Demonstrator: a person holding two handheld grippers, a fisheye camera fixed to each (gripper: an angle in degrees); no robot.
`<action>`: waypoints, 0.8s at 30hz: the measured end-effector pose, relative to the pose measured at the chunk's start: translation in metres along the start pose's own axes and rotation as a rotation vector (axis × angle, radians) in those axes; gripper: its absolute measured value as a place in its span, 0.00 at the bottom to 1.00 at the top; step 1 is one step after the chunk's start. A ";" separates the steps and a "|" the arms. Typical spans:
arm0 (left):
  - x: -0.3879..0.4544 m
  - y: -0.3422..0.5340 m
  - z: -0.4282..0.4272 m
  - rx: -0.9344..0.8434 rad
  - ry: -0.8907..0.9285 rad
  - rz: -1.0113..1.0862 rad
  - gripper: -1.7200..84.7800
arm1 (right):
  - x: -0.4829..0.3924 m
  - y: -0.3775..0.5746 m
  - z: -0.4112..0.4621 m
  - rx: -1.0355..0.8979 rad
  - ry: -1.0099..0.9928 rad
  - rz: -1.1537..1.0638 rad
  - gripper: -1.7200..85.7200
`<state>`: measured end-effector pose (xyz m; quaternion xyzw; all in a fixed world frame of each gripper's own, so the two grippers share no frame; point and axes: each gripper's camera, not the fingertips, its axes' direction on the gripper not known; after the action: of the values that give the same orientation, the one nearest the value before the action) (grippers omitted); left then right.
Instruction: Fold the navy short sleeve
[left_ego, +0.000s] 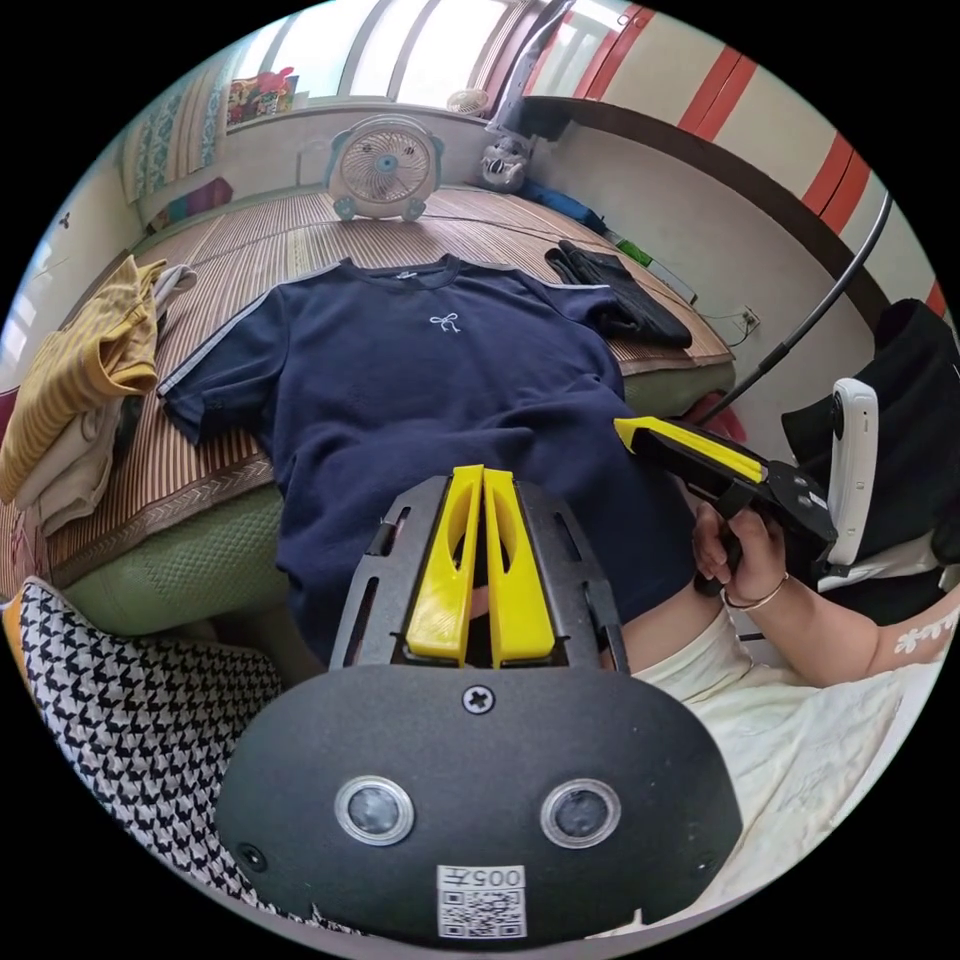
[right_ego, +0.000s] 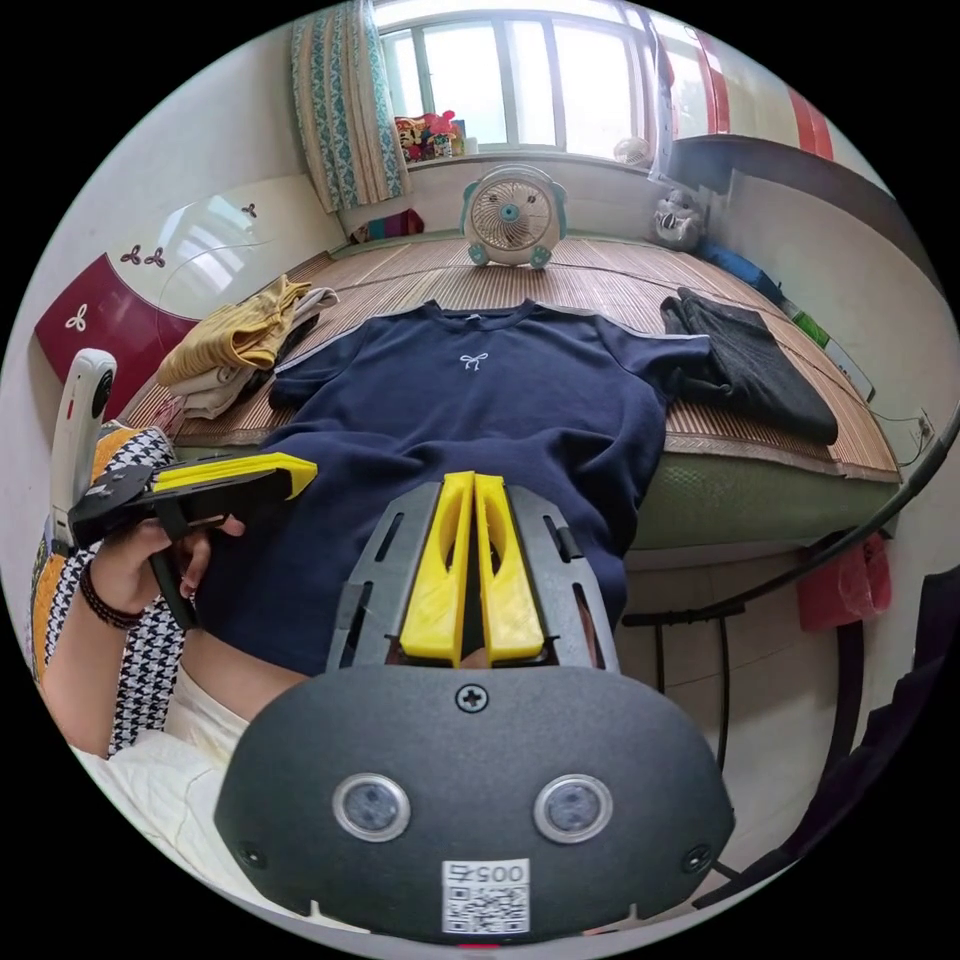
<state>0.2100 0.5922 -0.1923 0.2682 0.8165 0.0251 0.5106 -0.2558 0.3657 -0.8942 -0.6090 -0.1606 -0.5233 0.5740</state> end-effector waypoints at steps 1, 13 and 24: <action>0.002 0.001 0.001 0.000 -0.007 0.005 0.02 | 0.000 0.000 0.000 0.001 0.001 0.000 0.00; 0.041 0.017 0.015 0.002 -0.158 0.064 0.02 | -0.007 0.003 0.000 0.007 0.049 -0.020 0.00; 0.067 0.029 0.030 -0.002 -0.206 0.086 0.02 | 0.003 0.004 -0.001 0.006 0.041 -0.020 0.00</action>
<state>0.2253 0.6408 -0.2523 0.3034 0.7475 0.0201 0.5906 -0.2523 0.3626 -0.8941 -0.5948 -0.1567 -0.5409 0.5736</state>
